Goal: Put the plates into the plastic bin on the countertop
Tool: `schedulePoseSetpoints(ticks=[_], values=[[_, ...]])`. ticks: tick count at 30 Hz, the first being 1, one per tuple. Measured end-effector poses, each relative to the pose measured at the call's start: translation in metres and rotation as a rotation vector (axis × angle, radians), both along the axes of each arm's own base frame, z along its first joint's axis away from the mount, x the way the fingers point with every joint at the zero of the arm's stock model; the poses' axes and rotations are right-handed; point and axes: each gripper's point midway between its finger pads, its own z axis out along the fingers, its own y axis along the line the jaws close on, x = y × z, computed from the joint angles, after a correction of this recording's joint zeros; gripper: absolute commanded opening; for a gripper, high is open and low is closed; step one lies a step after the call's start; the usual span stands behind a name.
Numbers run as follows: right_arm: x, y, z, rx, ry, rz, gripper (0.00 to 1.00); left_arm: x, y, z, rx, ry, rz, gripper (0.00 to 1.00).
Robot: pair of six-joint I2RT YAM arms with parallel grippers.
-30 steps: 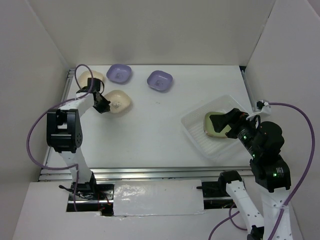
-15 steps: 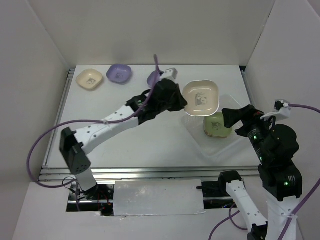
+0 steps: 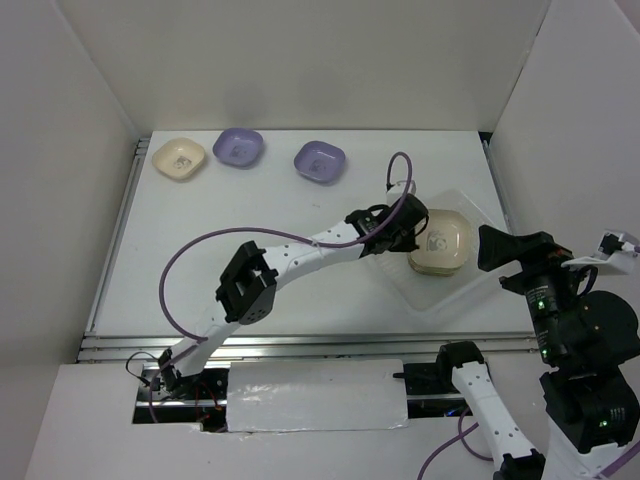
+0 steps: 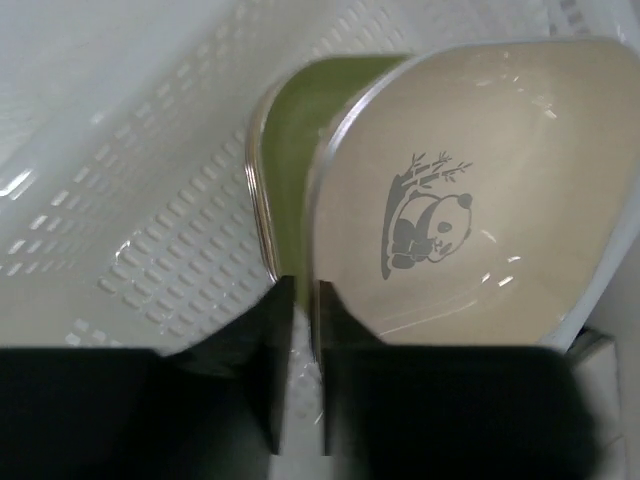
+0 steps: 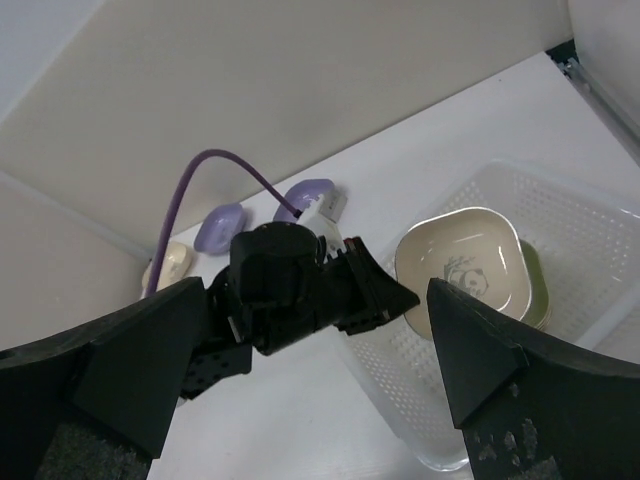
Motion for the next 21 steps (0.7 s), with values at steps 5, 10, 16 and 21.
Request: schedulePoseSetpoints(ticks=[5,10,16,21], values=[[-0.001,0.000,-0.004,-0.013,0.015,0.005,1.00,0.024,0.005,0.010,-0.048,0.011,0.042,0.99],[0.001,0.003,-0.006,-0.017,0.021,0.017,1.00,0.027,0.009,0.021,-0.058,-0.007,0.045,0.99],[0.014,0.016,-0.020,-0.019,0.044,0.085,1.00,0.002,0.087,0.084,-0.019,-0.065,0.123,0.99],[0.034,0.046,-0.053,-0.033,0.106,0.245,1.00,0.089,0.290,0.177,-0.202,-0.159,0.558,0.99]])
